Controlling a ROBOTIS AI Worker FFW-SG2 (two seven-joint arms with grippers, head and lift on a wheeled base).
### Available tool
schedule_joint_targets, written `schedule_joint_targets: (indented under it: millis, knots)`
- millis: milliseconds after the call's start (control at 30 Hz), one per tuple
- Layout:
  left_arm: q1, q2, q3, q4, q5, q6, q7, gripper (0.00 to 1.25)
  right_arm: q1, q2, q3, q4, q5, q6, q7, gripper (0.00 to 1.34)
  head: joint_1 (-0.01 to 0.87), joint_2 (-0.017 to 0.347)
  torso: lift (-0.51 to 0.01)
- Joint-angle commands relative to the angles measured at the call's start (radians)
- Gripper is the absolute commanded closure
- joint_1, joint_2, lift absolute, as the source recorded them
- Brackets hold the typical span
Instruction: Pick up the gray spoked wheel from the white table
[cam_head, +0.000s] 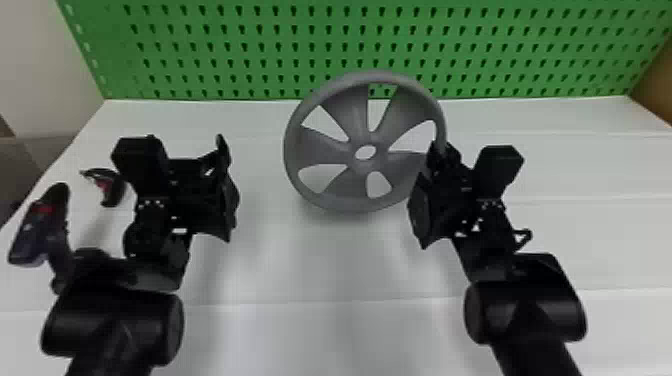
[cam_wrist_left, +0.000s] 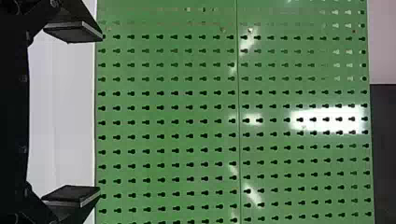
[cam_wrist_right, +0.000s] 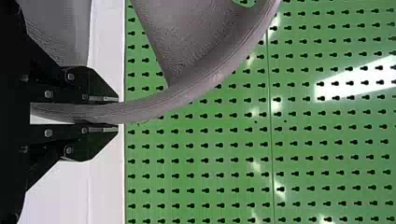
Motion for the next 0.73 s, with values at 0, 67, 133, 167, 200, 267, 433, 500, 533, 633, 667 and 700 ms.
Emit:
schedule_joint_targets:
  millis: [0, 67, 133, 167, 200, 267, 433, 500, 533, 633, 667, 700]
  knots:
    - [0.000, 0.000, 0.002, 0.000, 0.002, 0.000, 0.000, 0.13, 0.001, 0.001, -0.003, -0.007, 0.011, 0.008, 0.000, 1.12, 0.767, 0.021, -0.090]
    - [0.001, 0.000, 0.003, -0.002, 0.002, 0.000, 0.000, 0.13, 0.001, 0.001, -0.005, -0.013, 0.026, 0.010, -0.001, 1.12, 0.767, 0.021, -0.090]
    - [0.001, 0.000, 0.003, -0.002, 0.002, -0.002, 0.000, 0.13, 0.001, 0.001, -0.011, -0.014, 0.026, 0.011, -0.001, 1.12, 0.767, 0.021, -0.090]
    - [0.001, 0.000, 0.003, -0.002, 0.002, -0.002, 0.000, 0.13, 0.001, 0.001, -0.013, -0.014, 0.026, 0.011, -0.003, 1.12, 0.767, 0.021, -0.090]
    - [0.001, 0.000, 0.003, -0.002, 0.002, -0.002, 0.000, 0.13, 0.001, 0.001, -0.016, -0.014, 0.026, 0.011, -0.005, 1.12, 0.767, 0.021, -0.090]
    - [0.001, 0.000, 0.003, -0.002, 0.002, -0.002, 0.000, 0.13, 0.001, 0.001, -0.019, -0.014, 0.026, 0.011, -0.006, 1.12, 0.767, 0.021, -0.090]
    - [0.001, 0.000, 0.005, -0.002, 0.004, -0.002, 0.000, 0.13, 0.001, 0.001, -0.019, -0.014, 0.026, 0.014, -0.006, 1.12, 0.767, 0.021, -0.090]
    - [0.003, 0.000, 0.005, -0.002, 0.005, -0.002, 0.000, 0.13, 0.001, 0.001, -0.019, -0.014, 0.026, 0.014, -0.006, 1.12, 0.767, 0.021, -0.090]
    - [0.003, 0.000, 0.006, -0.002, 0.005, -0.002, 0.000, 0.13, 0.001, 0.001, -0.019, -0.014, 0.024, 0.014, -0.006, 1.12, 0.767, 0.021, -0.090]
    - [0.001, 0.000, 0.006, -0.002, 0.005, -0.002, 0.000, 0.13, 0.001, 0.001, -0.019, -0.014, 0.024, 0.014, -0.008, 1.12, 0.767, 0.021, -0.090]
    - [0.001, 0.000, 0.006, -0.002, 0.005, -0.002, 0.000, 0.13, 0.001, 0.001, -0.019, -0.014, 0.026, 0.013, -0.008, 1.12, 0.767, 0.021, -0.090]
    - [0.001, 0.000, 0.006, -0.002, 0.005, -0.002, 0.000, 0.13, 0.001, 0.001, -0.019, -0.014, 0.026, 0.013, -0.008, 1.12, 0.767, 0.021, -0.090]
